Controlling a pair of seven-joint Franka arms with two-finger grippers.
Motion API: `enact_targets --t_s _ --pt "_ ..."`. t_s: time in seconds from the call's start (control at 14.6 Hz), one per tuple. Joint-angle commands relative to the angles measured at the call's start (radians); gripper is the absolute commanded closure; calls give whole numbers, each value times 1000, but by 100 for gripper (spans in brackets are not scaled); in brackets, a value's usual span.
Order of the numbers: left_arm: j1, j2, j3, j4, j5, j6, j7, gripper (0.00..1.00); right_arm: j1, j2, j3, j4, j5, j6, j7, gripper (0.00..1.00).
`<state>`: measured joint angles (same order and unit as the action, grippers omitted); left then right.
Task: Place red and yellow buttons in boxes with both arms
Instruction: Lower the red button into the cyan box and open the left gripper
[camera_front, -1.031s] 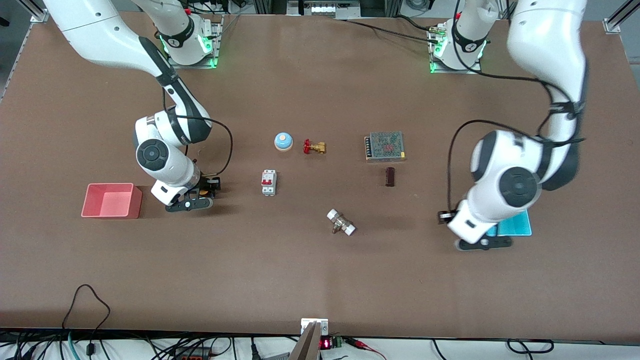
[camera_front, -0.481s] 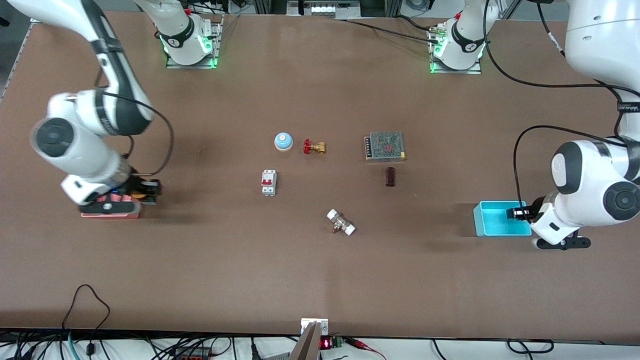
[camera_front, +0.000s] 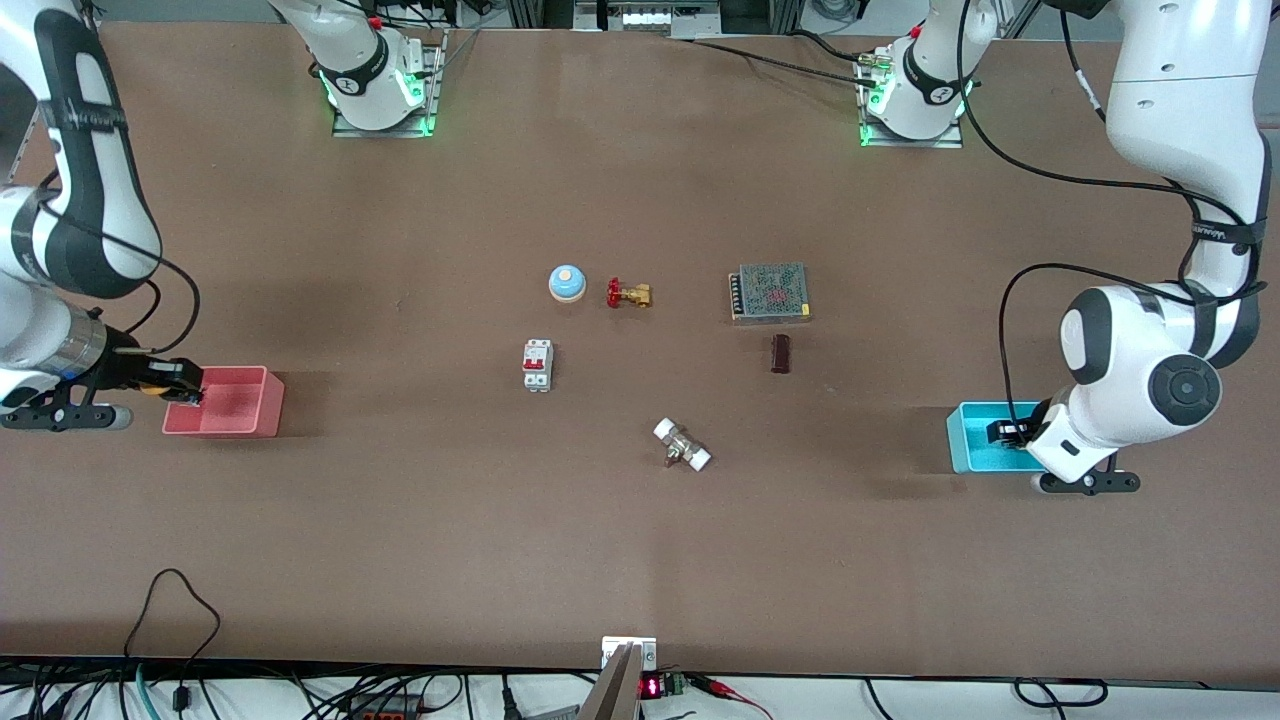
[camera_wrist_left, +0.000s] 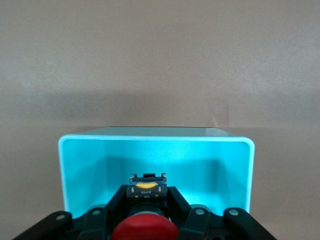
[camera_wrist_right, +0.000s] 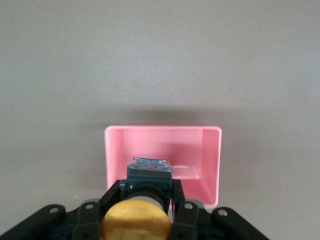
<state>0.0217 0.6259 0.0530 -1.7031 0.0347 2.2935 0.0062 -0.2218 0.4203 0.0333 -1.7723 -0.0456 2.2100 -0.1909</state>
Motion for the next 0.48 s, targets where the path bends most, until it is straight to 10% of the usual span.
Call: enact_targets --t_s 0.0,0.14,0.34,0.41 --pt "1 -5 -1 -53 2 64 18 80 9 69 0 24 3 63 -18 91" --pt "1 -5 -4 -53 1 64 17 72 9 112 0 24 1 101 -19 91" --pt "1 -5 -5 -52 1 63 18 0 7 150 0 14 -2 143 -21 90" --pt "1 -6 -5 -50 2 60 20 0 7 164 -1 13 -2 143 -34 89"
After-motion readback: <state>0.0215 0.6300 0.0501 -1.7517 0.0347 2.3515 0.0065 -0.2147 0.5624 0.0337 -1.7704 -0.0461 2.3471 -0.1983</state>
